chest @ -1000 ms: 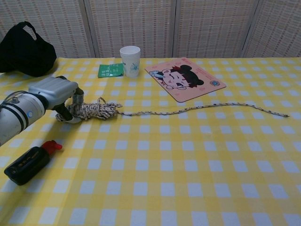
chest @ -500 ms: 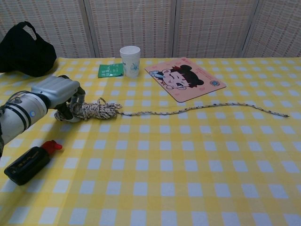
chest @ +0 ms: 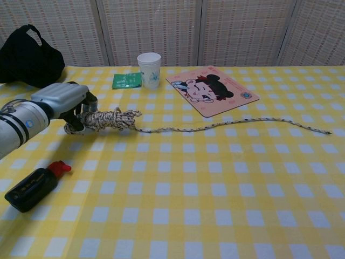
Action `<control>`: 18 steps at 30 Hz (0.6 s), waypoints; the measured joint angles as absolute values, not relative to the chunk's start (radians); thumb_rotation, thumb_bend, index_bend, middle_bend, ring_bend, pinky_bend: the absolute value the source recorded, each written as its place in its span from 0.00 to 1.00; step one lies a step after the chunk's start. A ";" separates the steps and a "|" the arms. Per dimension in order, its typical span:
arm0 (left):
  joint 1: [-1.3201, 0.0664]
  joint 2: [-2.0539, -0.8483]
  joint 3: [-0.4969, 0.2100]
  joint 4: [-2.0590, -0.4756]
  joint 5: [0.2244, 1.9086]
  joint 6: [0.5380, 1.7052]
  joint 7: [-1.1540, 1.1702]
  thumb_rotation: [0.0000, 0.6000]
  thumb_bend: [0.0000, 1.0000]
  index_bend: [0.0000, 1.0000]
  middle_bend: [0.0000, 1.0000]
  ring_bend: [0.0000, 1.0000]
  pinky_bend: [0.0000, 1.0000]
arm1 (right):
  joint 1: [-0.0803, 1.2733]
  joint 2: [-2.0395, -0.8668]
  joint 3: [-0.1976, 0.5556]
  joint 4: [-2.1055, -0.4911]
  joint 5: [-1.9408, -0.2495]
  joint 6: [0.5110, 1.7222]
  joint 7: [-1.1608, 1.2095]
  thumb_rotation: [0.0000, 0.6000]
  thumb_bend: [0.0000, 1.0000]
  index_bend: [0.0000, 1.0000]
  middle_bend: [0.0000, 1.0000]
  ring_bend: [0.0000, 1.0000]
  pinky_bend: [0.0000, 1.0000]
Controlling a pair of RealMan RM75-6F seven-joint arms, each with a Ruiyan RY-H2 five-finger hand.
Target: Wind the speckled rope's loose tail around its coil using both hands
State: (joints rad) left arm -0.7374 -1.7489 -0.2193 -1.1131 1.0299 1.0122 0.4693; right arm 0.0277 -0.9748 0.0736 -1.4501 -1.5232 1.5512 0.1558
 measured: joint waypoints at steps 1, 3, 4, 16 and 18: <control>-0.734 -1.738 -0.219 -1.127 1.038 1.016 0.459 0.95 0.29 0.74 0.72 0.49 0.00 | 0.031 -0.974 0.072 -1.454 -1.526 1.544 0.151 1.00 0.32 0.34 0.29 0.13 0.18; -0.724 -1.713 -0.218 -1.164 1.059 1.029 0.440 0.95 0.29 0.74 0.72 0.49 0.00 | 0.038 -0.972 0.068 -1.462 -1.532 1.529 0.137 1.00 0.33 0.34 0.29 0.13 0.18; -0.720 -1.701 -0.217 -1.182 1.068 1.035 0.433 0.95 0.29 0.74 0.72 0.49 0.00 | 0.045 -0.970 0.066 -1.468 -1.535 1.517 0.128 1.00 0.34 0.34 0.29 0.13 0.18; -0.677 -1.537 -0.190 -1.468 1.183 1.107 0.404 0.94 0.29 0.74 0.72 0.49 0.00 | 0.196 -0.968 0.082 -1.556 -1.552 1.316 -0.002 1.00 0.38 0.39 0.29 0.13 0.18; -0.672 -1.513 -0.185 -1.514 1.199 1.116 0.409 0.92 0.29 0.74 0.72 0.49 0.00 | 0.225 -0.975 0.089 -1.565 -1.546 1.276 -0.023 1.00 0.38 0.39 0.29 0.13 0.18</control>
State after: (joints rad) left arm -0.6720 -1.5128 -0.1847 -1.5143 1.1986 1.1165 0.4091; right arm 0.2251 -0.9750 0.0894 -1.5649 -1.5456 1.2757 -0.0233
